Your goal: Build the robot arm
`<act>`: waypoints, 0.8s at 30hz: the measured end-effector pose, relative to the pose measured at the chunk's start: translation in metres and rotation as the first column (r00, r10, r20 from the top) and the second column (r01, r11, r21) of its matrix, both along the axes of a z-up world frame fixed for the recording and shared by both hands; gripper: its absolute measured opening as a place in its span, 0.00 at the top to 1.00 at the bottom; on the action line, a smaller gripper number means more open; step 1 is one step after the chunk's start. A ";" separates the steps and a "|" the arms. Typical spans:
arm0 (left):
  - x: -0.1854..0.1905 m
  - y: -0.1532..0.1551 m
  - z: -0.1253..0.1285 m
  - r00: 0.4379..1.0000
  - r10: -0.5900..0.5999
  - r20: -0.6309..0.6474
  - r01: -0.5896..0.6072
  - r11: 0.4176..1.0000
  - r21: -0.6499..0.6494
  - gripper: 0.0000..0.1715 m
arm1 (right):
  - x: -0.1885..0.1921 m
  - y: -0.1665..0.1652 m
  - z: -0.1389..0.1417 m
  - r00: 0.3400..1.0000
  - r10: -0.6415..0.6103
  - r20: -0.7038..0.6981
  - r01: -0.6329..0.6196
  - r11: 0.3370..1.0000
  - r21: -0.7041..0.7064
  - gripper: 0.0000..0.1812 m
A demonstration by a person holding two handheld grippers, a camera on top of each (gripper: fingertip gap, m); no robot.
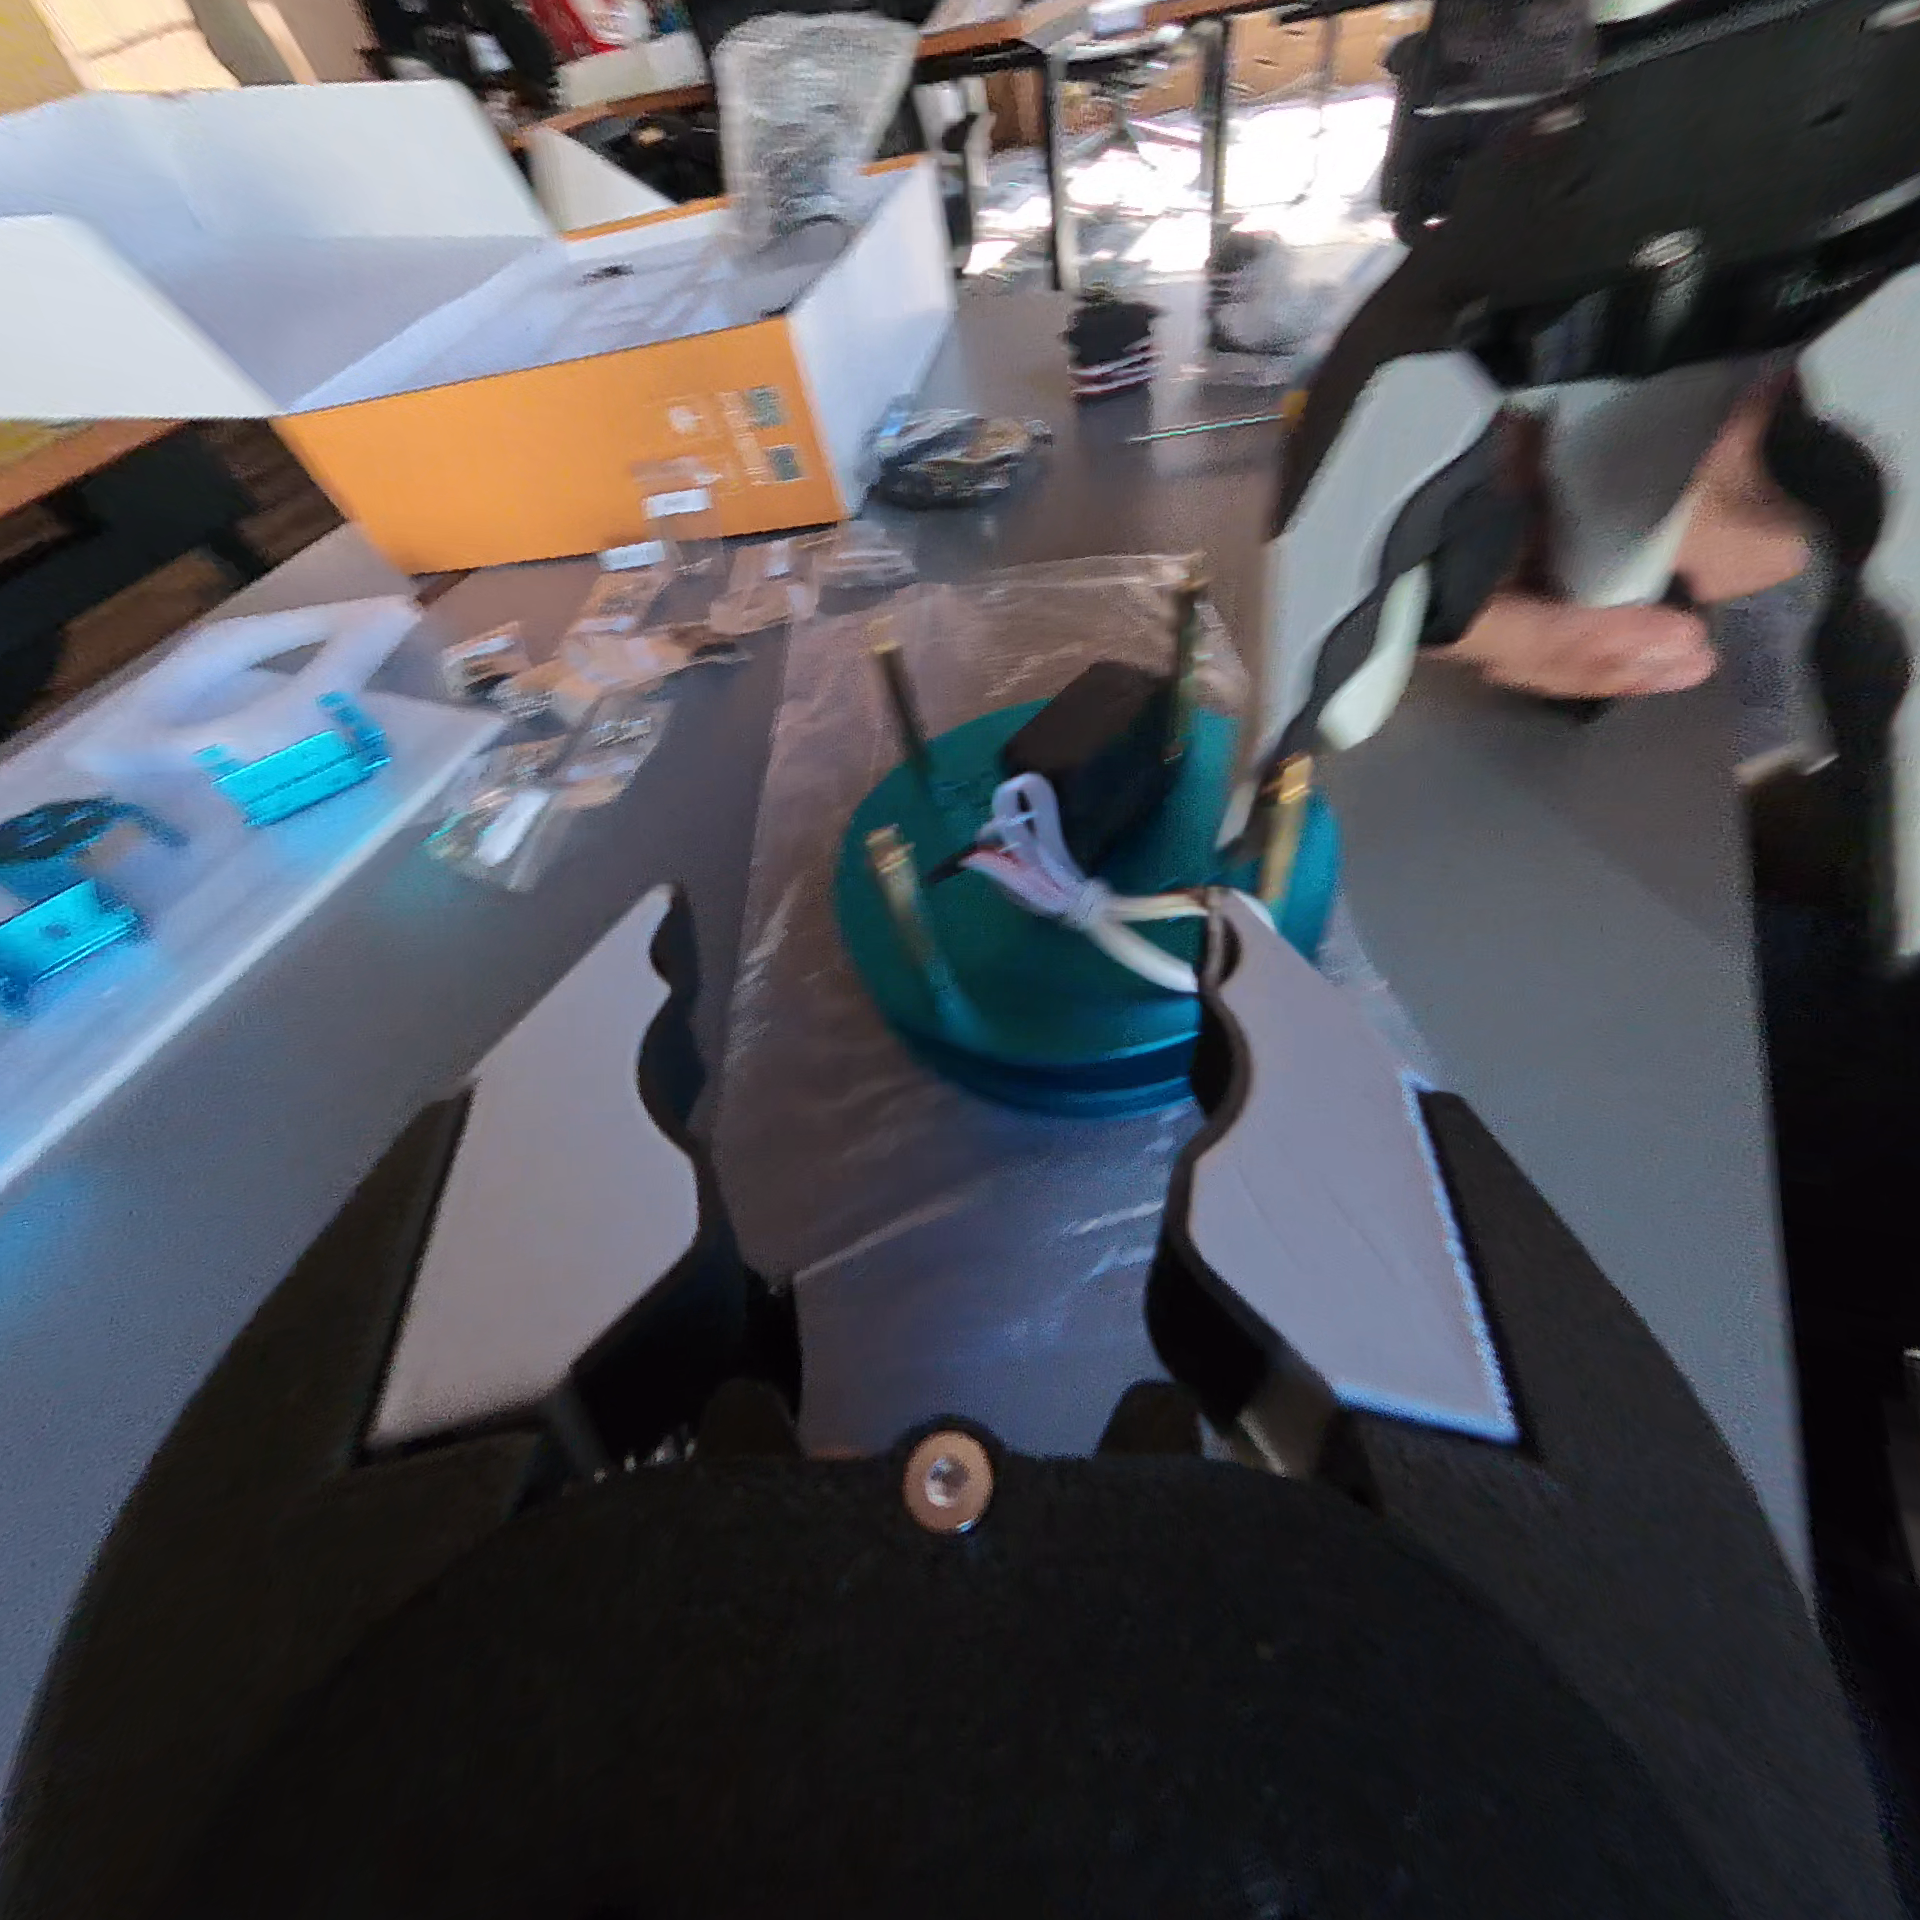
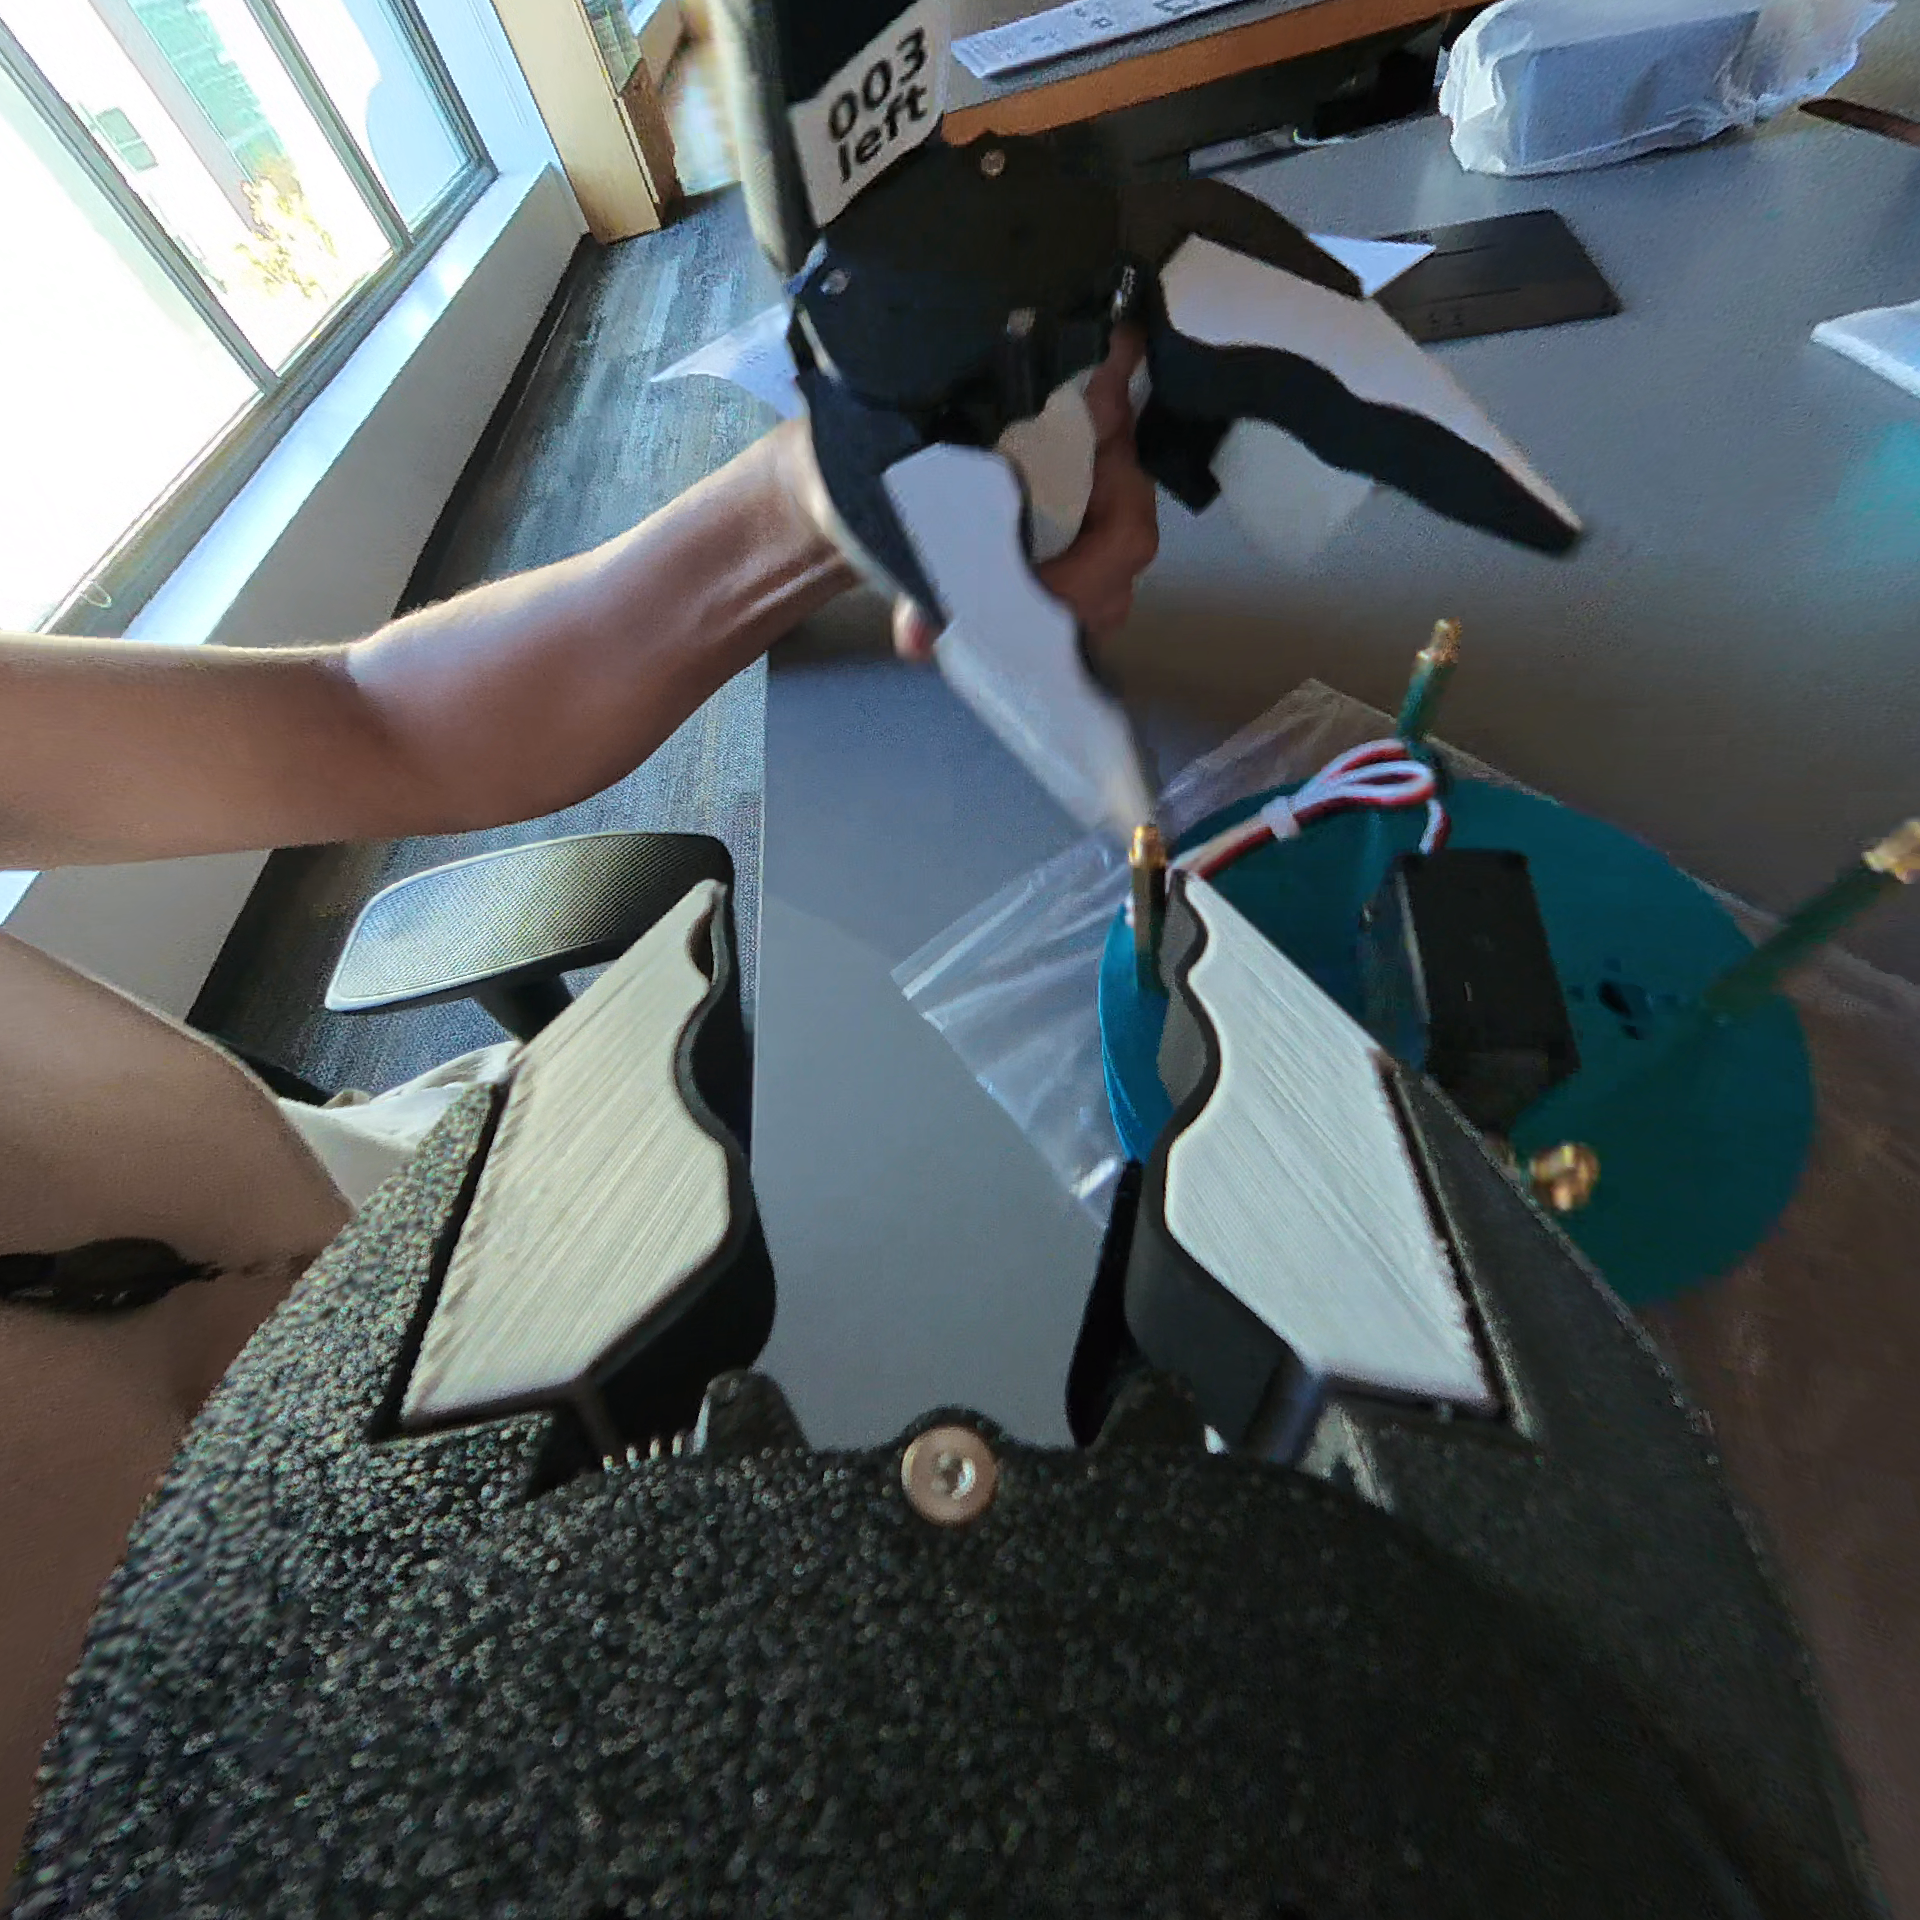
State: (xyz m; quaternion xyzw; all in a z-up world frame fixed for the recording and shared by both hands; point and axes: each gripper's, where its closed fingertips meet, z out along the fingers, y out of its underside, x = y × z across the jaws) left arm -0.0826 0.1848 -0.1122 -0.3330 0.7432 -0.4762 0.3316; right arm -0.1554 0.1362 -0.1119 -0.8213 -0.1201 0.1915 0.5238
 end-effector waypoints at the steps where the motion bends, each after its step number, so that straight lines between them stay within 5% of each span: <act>1: -0.003 0.014 0.001 1.000 0.026 0.010 -0.026 1.000 -0.009 0.46 | 0.002 -0.008 0.001 1.000 -0.002 -0.003 0.002 1.000 0.005 0.57; 4: -0.018 0.025 0.010 0.999 0.021 0.034 -0.019 0.997 -0.081 0.46 | 0.015 -0.019 0.001 0.999 -0.044 0.028 0.044 0.999 0.010 0.58; 11: -0.008 -0.041 0.010 0.995 -0.086 0.057 0.087 0.996 -0.019 0.46 | 0.002 -0.001 -0.002 1.000 0.001 -0.011 -0.001 1.000 0.003 0.58; 15: 0.003 -0.022 0.000 0.999 -0.036 0.012 0.036 0.999 0.005 0.37 | 0.000 -0.013 0.001 1.000 0.004 -0.008 -0.004 1.000 -0.001 0.57; 16: -0.001 -0.014 0.000 1.000 -0.027 0.005 0.027 1.000 -0.004 0.38 | 0.002 -0.020 0.004 1.000 0.007 -0.011 -0.007 1.000 0.014 0.64; 18: -0.012 -0.002 0.004 0.999 -0.014 0.034 0.014 1.000 -0.018 0.43 | 0.013 -0.025 0.007 0.999 -0.038 0.011 0.038 0.999 0.025 0.60; 24: -0.010 -0.025 0.007 0.997 -0.063 0.045 0.064 0.998 -0.023 0.42 | -0.004 0.009 -0.004 1.000 0.002 0.010 -0.002 1.000 0.006 0.52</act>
